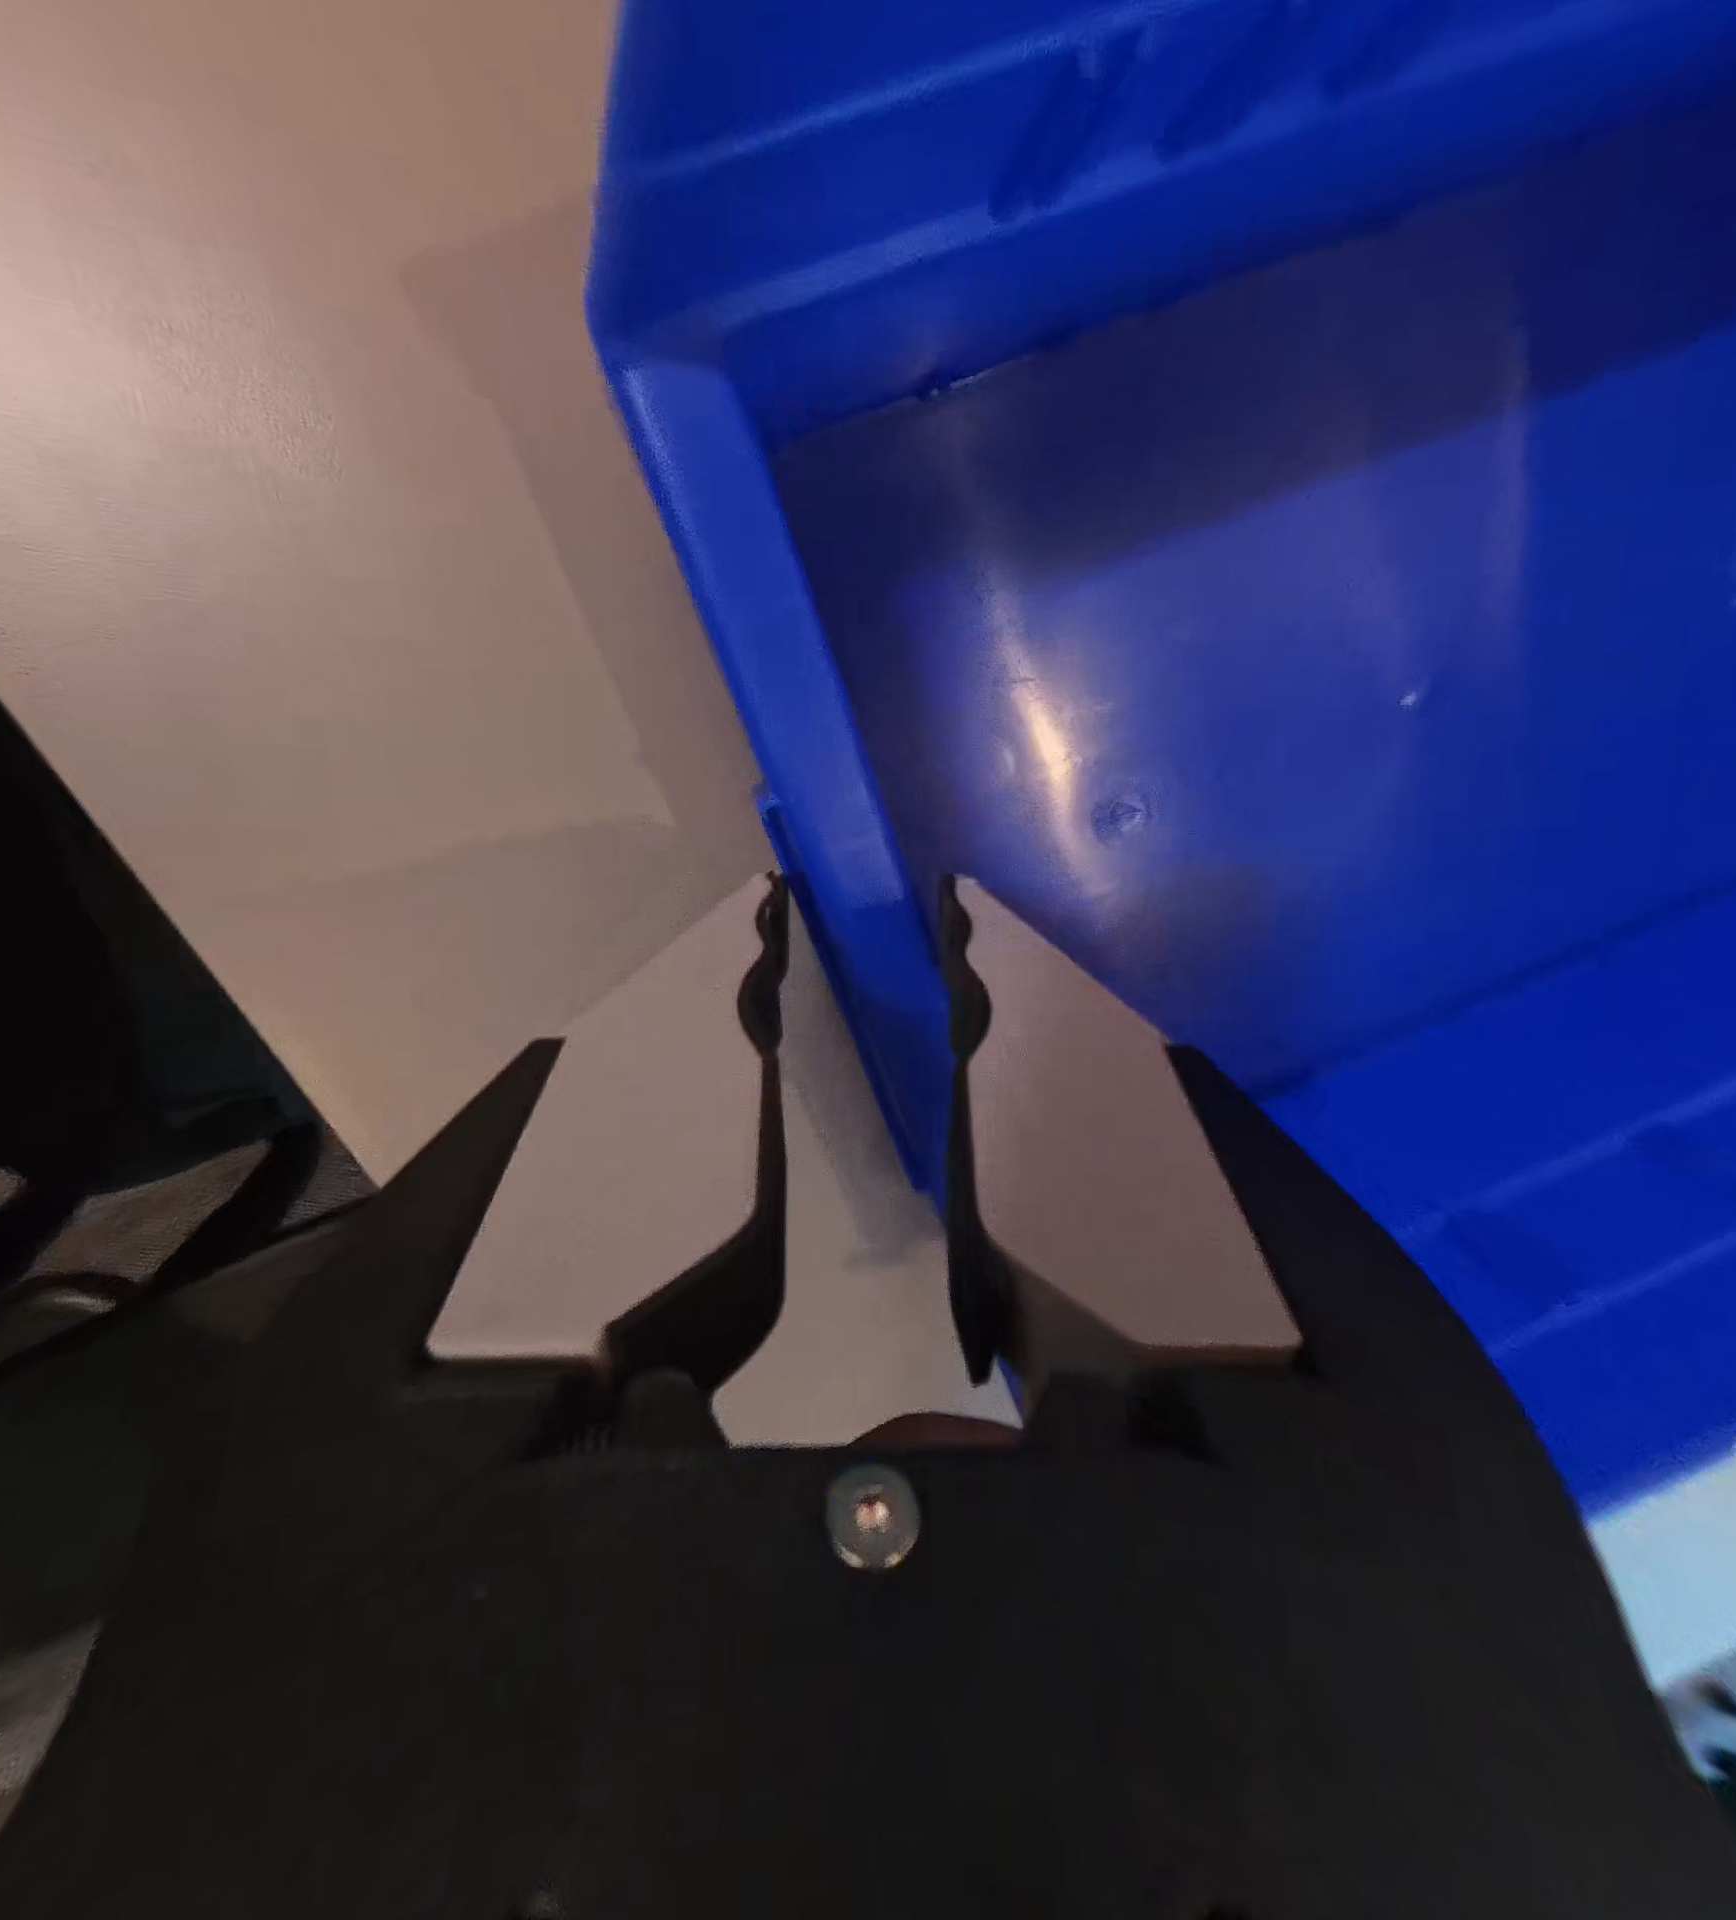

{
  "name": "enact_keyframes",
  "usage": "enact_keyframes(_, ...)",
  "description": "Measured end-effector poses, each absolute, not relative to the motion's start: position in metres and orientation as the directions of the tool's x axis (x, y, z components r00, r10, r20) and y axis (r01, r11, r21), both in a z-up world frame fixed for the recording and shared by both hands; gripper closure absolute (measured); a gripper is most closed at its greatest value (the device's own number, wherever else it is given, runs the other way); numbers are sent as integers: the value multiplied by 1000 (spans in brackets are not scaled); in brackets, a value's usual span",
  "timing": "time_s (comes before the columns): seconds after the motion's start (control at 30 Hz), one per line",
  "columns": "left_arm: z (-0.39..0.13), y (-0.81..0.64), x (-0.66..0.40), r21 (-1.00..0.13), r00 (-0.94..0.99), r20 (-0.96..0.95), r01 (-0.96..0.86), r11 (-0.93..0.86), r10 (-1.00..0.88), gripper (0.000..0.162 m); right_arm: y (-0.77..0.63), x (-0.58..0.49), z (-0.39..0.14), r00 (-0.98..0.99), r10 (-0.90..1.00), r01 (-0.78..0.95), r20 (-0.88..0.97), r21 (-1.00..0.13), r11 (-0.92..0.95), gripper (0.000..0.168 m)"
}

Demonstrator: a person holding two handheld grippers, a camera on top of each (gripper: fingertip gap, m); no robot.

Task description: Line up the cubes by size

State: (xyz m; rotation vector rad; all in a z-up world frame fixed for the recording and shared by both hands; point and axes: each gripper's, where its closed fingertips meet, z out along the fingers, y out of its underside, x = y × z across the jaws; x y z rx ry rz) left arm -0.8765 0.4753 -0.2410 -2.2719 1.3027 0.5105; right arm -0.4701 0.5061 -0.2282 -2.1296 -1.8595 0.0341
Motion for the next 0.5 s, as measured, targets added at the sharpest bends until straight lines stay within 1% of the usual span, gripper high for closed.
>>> enact_keyframes(0.07,-241,474,-878,-215,516,-524,-850,-481,-677,124,506,-469,-229,225,967,943,119,-277,-185,141)
enact_keyframes(0.13,-241,469,-880,-233,550,-522,-828,-511,-652,124,507,-464,-229,264,960,927,94,-299,-225,140)
enact_keyframes(0.23,-241,459,-889,-233,572,-528,-808,-541,-628,124,510,-454,-229,260,959,921,109,-326,-213,138)
enact_keyframes(0.33,-240,450,-904,-228,580,-527,-801,-554,-621,125,516,-445,-229,294,952,905,90,-348,-247,136)
enact_keyframes(0.4,-240,448,-913,-228,550,-540,-824,-519,-637,125,523,-442,-229,292,951,902,98,-359,-240,136)
enact_keyframes(0.5,-240,447,-926,-246,563,-522,-819,-518,-641,125,535,-444,-229,302,946,895,117,-376,-239,136)
